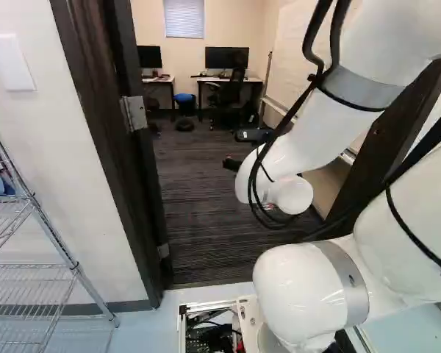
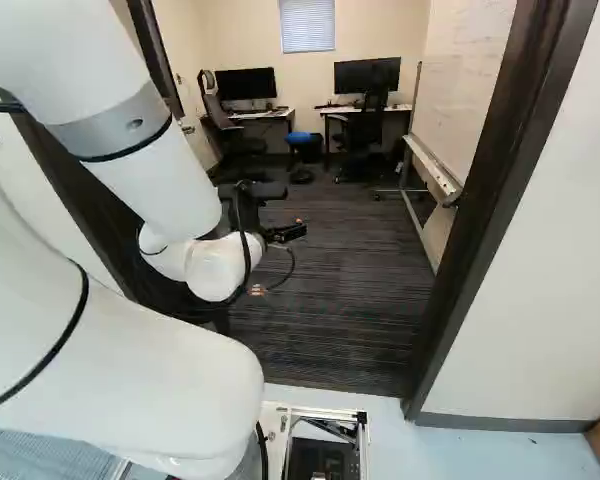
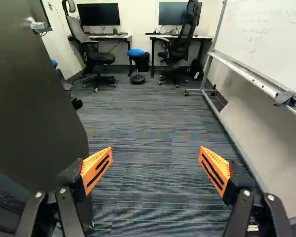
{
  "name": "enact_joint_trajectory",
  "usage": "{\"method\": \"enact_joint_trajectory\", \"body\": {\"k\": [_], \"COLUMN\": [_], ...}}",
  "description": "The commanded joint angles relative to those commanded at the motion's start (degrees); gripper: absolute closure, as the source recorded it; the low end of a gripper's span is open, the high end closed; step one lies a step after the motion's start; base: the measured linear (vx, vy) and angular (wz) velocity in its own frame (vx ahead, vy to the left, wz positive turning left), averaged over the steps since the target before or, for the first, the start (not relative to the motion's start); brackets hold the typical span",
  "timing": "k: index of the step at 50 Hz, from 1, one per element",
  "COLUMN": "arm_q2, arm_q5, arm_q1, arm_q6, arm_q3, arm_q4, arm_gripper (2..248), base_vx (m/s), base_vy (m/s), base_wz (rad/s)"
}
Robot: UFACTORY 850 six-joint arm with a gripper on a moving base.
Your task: Open the door and move inside
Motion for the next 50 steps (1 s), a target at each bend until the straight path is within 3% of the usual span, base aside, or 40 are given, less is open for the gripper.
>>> {"method": "enact_joint_trajectory", "body": {"k": [50], "arm_q2": [0.76], "arm_q5": [0.07], "arm_q1": [-0.03], "arm_q6": [0.0], "arm_q3": [0.97], "arm_q4": [0.04], "arm_gripper": [3], "base_vx": [0.015], "base_vy": [0.003], "base_wz": [0.005]}}
